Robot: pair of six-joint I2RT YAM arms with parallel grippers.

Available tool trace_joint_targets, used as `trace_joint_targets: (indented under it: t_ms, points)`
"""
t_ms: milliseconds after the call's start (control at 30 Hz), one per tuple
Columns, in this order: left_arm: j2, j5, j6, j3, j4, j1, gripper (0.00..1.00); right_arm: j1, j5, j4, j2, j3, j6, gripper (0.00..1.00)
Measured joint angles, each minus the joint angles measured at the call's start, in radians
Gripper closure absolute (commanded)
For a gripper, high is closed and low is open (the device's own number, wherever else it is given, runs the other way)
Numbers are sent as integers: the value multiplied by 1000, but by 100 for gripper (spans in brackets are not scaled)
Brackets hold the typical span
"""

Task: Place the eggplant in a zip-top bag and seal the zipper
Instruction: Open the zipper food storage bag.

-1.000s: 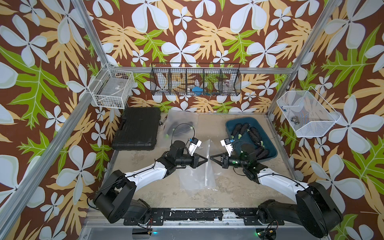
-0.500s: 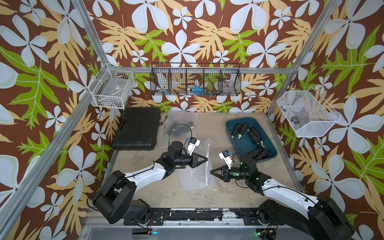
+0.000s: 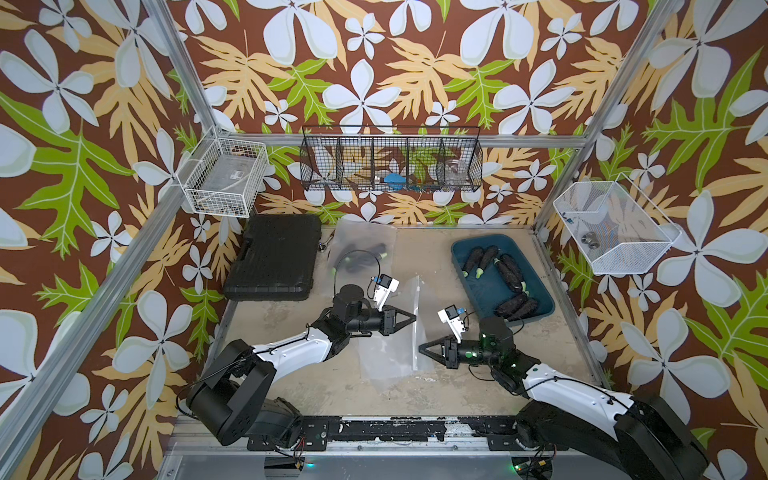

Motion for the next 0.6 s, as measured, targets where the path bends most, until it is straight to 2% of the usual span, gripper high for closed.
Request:
trace_joint_targets:
  t_ms: [300,600]
  points:
    - [41,61,-127,-50,259,9,100,0,-29,58,-17,-25,61,88]
    - [33,65,-141,-58,291,11,100,0,-37,81,-67,-29,102,88]
